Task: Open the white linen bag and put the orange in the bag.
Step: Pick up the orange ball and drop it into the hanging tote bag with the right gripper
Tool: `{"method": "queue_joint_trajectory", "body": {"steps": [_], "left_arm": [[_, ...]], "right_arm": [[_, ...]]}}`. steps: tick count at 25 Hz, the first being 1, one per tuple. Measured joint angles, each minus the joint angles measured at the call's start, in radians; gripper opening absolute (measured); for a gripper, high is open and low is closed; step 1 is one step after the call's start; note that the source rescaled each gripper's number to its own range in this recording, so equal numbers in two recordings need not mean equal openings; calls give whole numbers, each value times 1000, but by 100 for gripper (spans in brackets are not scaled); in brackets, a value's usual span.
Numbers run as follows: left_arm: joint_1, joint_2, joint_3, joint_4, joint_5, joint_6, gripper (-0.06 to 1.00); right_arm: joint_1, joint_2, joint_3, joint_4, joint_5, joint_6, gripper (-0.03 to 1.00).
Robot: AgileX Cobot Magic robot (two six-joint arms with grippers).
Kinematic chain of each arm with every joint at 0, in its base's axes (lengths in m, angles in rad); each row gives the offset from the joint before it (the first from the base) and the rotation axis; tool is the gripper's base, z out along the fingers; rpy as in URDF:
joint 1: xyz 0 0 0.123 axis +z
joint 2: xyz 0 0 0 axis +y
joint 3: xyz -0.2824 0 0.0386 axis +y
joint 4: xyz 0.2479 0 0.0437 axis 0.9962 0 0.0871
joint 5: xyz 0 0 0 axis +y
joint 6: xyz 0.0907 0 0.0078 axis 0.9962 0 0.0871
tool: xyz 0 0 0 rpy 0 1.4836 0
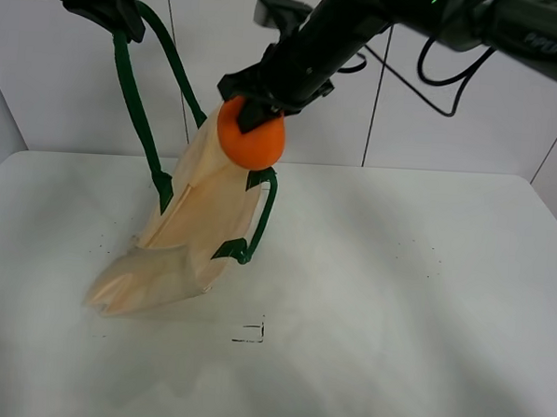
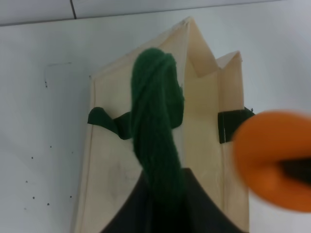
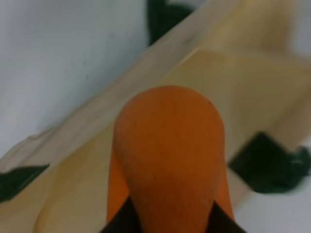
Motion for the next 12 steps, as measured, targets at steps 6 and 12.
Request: {"method": "queue_joint_trajectory", "body": {"steps": [6, 12], "left_arm": [[0, 0, 0, 0, 0, 2, 0], [0, 0, 0, 0, 0, 3, 0]], "right_arm": [[55, 132, 0, 28, -76, 9, 1], [60, 199, 0, 76, -137, 11, 1]]}}
